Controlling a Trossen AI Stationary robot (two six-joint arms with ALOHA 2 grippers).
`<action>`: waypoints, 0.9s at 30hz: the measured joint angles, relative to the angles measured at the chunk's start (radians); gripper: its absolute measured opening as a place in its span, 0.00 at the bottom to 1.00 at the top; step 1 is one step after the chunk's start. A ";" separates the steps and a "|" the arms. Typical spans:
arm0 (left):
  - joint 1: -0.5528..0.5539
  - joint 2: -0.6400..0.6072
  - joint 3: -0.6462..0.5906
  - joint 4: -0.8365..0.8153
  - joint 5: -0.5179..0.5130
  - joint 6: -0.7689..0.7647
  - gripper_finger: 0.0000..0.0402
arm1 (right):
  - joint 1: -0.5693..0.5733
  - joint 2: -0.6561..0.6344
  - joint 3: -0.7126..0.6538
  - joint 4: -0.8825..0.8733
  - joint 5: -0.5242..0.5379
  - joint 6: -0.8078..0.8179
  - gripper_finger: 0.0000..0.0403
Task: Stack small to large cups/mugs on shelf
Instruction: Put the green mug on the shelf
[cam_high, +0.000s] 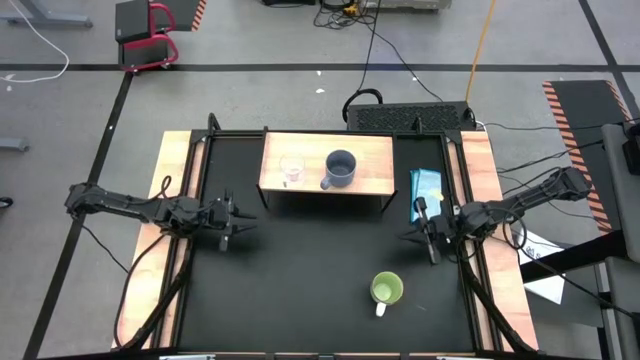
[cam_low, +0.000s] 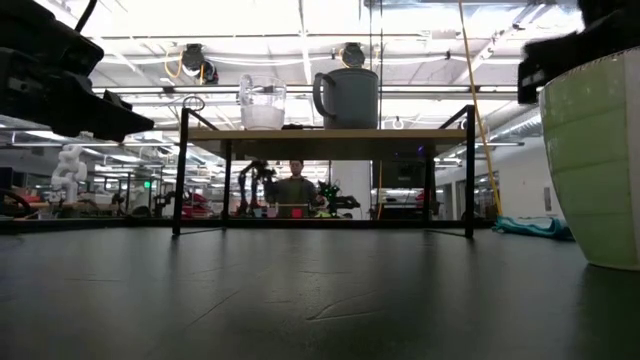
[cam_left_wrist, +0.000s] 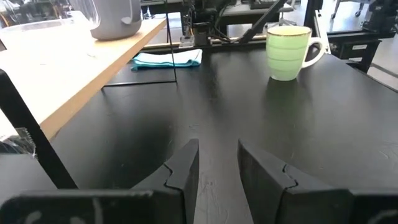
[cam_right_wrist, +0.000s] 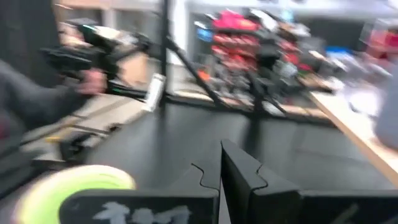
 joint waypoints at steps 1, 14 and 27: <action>0.000 0.000 0.000 0.000 0.000 0.000 0.28 | 0.000 0.000 0.000 0.019 -0.041 -0.015 0.00; 0.000 0.000 0.000 0.008 -0.001 0.003 0.28 | 0.000 0.019 0.004 0.085 -0.153 -0.035 0.00; -0.001 0.000 -0.001 0.026 -0.001 -0.017 0.28 | 0.001 0.164 0.103 0.064 -0.120 -0.054 0.14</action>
